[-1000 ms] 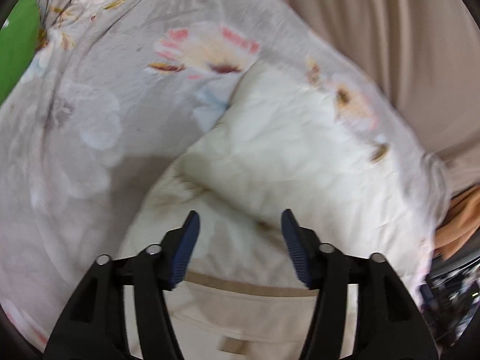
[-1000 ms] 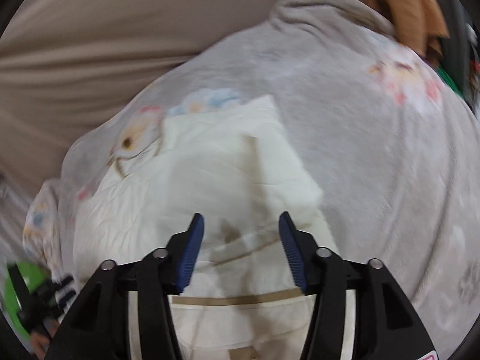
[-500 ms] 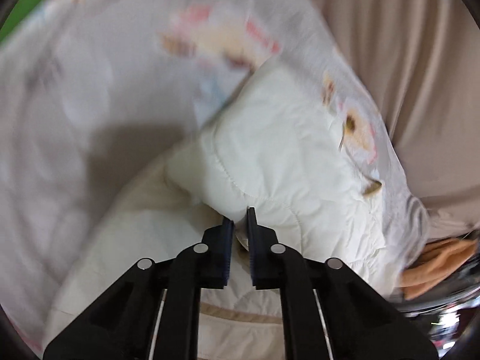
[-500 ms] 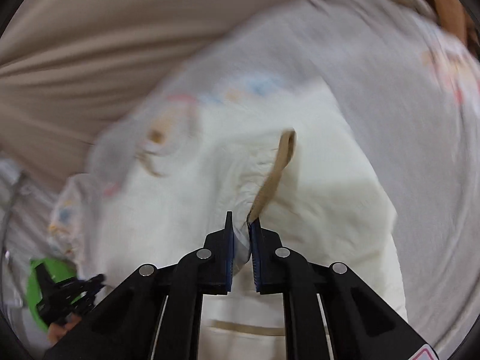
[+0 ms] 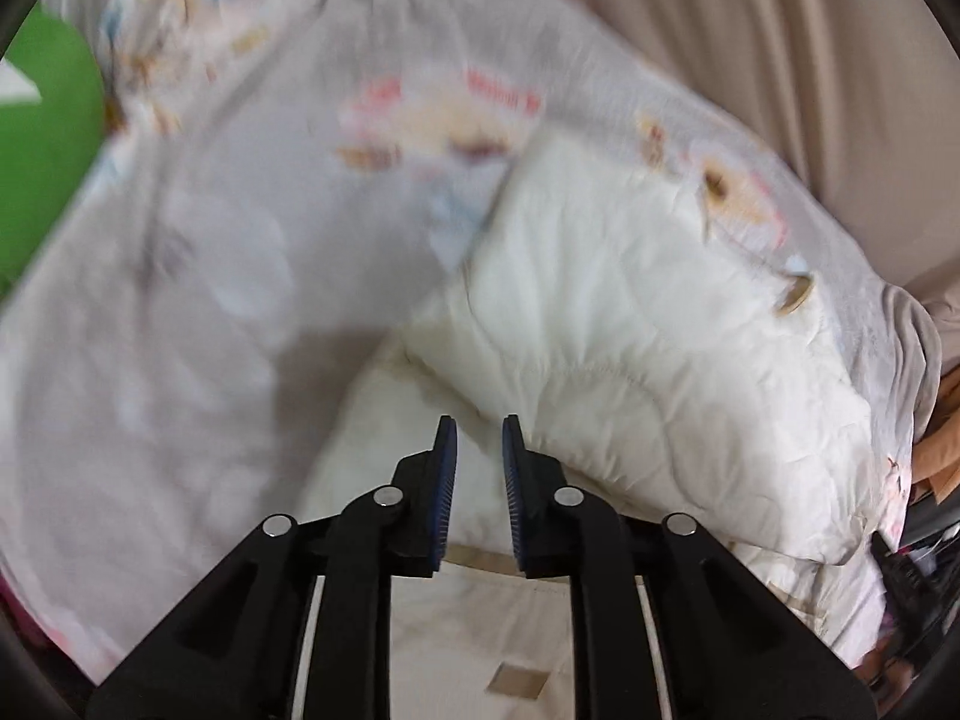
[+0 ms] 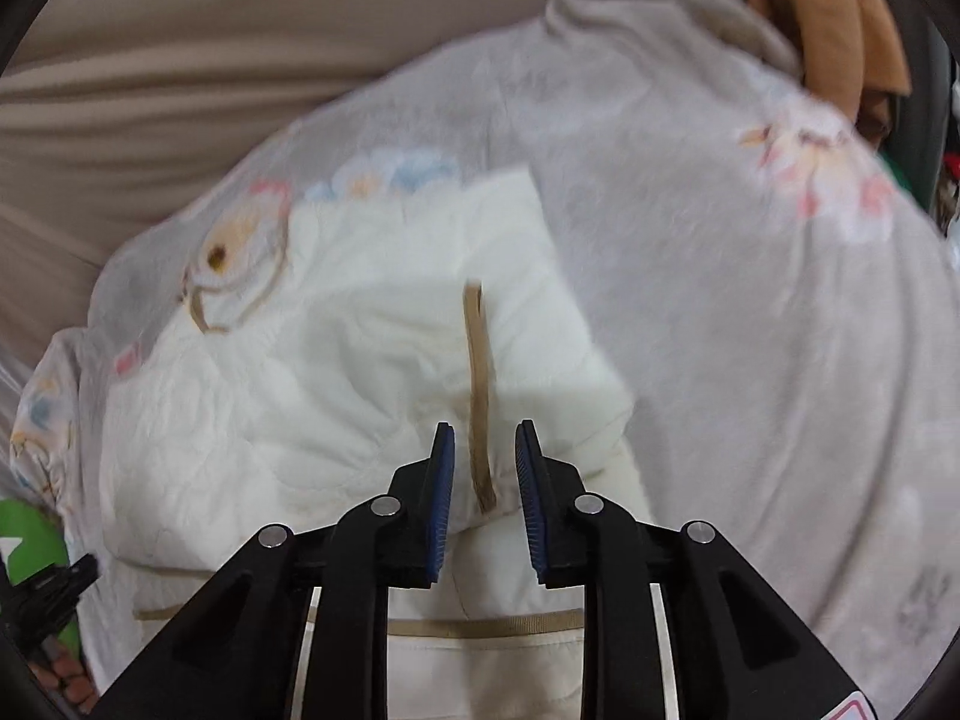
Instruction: Fold large clothes
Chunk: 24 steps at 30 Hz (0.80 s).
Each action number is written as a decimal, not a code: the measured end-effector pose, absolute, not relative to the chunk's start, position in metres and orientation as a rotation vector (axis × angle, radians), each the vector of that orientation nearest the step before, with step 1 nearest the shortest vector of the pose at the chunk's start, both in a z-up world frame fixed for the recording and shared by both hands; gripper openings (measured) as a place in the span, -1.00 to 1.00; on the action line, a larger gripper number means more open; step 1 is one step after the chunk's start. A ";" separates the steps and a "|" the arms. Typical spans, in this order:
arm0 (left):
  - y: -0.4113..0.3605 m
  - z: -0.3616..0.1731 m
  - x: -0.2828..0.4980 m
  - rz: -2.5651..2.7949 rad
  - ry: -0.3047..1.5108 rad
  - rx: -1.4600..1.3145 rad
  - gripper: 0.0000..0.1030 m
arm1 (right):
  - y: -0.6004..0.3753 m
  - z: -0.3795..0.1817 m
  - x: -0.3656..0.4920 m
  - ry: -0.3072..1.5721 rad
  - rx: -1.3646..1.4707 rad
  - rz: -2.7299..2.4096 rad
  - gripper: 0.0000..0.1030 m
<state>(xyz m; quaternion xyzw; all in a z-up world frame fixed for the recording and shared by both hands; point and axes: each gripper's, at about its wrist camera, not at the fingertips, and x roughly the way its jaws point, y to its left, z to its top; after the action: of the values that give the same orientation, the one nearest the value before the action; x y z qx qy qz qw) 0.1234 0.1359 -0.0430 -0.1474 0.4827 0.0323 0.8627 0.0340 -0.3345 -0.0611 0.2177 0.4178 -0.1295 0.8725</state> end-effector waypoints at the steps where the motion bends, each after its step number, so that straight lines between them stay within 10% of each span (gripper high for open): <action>1: 0.135 -0.029 0.124 0.065 0.976 -0.286 -0.69 | -0.325 -0.047 0.036 0.836 0.430 -0.241 -0.57; 12: 0.041 -0.054 0.245 -0.130 0.973 -0.056 -0.48 | -0.145 -0.081 0.181 1.004 0.193 0.269 -0.57; 19: 0.095 -0.103 0.268 0.031 1.028 -0.021 -0.48 | -0.294 -0.110 0.159 0.997 0.318 -0.052 -1.00; 24: 0.133 -0.094 0.247 0.114 1.039 -0.075 -0.44 | -0.381 -0.085 0.092 0.951 0.388 -0.292 -0.70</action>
<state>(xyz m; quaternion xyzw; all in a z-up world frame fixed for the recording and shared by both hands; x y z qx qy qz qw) 0.2469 0.1330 -0.0935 -0.0358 0.4959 0.0543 0.8660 0.0916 -0.3807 -0.0854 0.1850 0.4533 -0.1391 0.8608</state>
